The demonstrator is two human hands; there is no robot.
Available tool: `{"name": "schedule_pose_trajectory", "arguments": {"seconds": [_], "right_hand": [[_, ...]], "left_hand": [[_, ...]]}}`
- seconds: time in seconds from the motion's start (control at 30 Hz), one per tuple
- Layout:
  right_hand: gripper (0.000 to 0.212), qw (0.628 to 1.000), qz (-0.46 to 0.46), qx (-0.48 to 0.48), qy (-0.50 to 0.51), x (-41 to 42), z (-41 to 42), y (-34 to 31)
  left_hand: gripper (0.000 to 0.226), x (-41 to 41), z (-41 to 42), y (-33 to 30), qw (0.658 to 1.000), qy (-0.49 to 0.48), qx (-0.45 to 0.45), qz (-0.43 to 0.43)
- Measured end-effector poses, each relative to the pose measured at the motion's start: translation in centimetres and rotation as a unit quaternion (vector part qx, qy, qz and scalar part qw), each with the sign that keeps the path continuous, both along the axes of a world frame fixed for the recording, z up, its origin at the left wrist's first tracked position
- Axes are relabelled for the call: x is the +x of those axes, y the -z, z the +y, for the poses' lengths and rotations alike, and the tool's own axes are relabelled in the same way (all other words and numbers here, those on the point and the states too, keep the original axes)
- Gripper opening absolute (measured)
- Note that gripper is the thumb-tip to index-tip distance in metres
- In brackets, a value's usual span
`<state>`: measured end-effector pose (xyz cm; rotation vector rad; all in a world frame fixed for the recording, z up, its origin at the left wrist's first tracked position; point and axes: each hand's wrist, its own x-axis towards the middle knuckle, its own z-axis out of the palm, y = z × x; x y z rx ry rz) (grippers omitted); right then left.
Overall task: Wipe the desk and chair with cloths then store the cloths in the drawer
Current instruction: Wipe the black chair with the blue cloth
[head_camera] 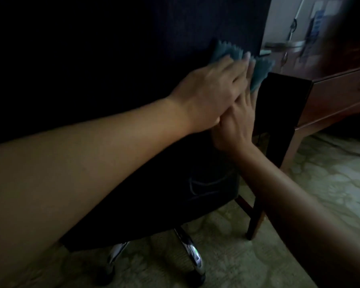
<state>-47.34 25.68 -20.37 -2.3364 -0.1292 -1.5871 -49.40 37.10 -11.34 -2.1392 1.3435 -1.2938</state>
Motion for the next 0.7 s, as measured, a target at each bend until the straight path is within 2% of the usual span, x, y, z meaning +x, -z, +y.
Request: {"name": "schedule_pose_trajectory", "arguments": {"seconds": [0.1,0.17,0.23,0.33,0.4,0.6,0.7], "right_hand": [[0.064,0.999,0.036,0.027,0.028,0.4,0.3,2.6],[0.064,0.996,0.069,0.055,-0.008,-0.9,2.4,8.3],[0.067,0.984,0.142,0.091,-0.06,-3.2,4.8,15.0],[0.073,0.976,0.197,0.058,-0.073,-5.1,6.7,21.4],[0.074,0.978,0.193,0.037,-0.069,-4.6,7.0,21.6],[0.084,0.975,0.172,0.081,-0.114,-4.5,9.5,19.8],[0.078,0.978,0.144,0.069,-0.136,-3.9,10.7,18.6]], "left_hand": [[0.049,0.6,-0.7,2.0,0.999,-0.029,0.019,0.014],[0.059,0.1,0.4,6.7,0.997,-0.043,0.067,0.012],[0.055,-0.9,2.3,12.8,0.986,-0.068,0.151,0.01],[0.051,-2.8,5.5,18.8,0.962,-0.132,0.217,0.101],[0.051,-2.7,6.3,18.9,0.964,-0.137,0.198,0.109],[0.056,-2.9,7.7,17.1,0.972,-0.125,0.156,0.128],[0.051,-3.2,9.4,16.3,0.975,-0.123,0.136,0.128]]}}
